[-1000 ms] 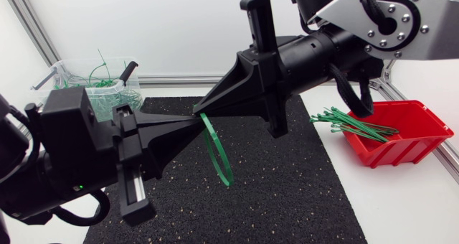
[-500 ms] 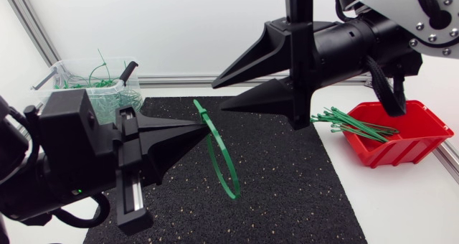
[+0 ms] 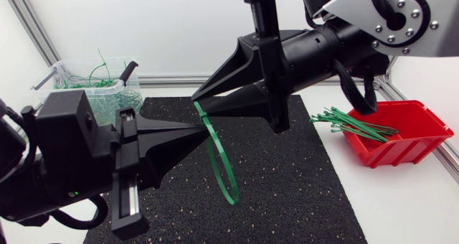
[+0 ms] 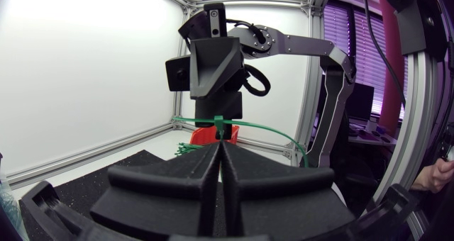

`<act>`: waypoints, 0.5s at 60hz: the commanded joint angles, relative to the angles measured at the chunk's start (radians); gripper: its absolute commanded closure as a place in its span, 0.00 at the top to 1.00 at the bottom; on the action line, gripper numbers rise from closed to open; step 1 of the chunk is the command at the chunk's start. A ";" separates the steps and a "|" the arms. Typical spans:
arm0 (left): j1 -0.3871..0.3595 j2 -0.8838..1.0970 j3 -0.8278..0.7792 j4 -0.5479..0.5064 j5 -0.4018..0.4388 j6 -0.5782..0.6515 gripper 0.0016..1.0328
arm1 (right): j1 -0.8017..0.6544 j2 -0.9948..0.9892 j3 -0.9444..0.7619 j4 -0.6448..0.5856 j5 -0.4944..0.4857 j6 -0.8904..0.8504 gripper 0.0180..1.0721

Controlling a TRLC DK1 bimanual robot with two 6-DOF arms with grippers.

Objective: Take a green cable tie from the red box, thread the tail through the head to close it, then place it in the transparent bin on the left.

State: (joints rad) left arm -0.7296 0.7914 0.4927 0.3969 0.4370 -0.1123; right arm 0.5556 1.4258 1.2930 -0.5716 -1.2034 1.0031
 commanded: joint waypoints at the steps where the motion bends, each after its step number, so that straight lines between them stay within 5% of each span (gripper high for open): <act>1: -0.002 -0.014 0.027 0.003 0.009 -0.023 0.03 | 0.007 0.009 0.023 -0.004 0.004 0.028 0.23; 30: -0.001 -0.023 0.032 -0.004 0.017 -0.027 0.03 | 0.033 0.015 0.025 -0.010 0.011 0.025 0.16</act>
State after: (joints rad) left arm -0.7296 0.7845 0.4984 0.3958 0.4480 -0.1234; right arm 0.5766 1.4273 1.2953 -0.5724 -1.1980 1.0031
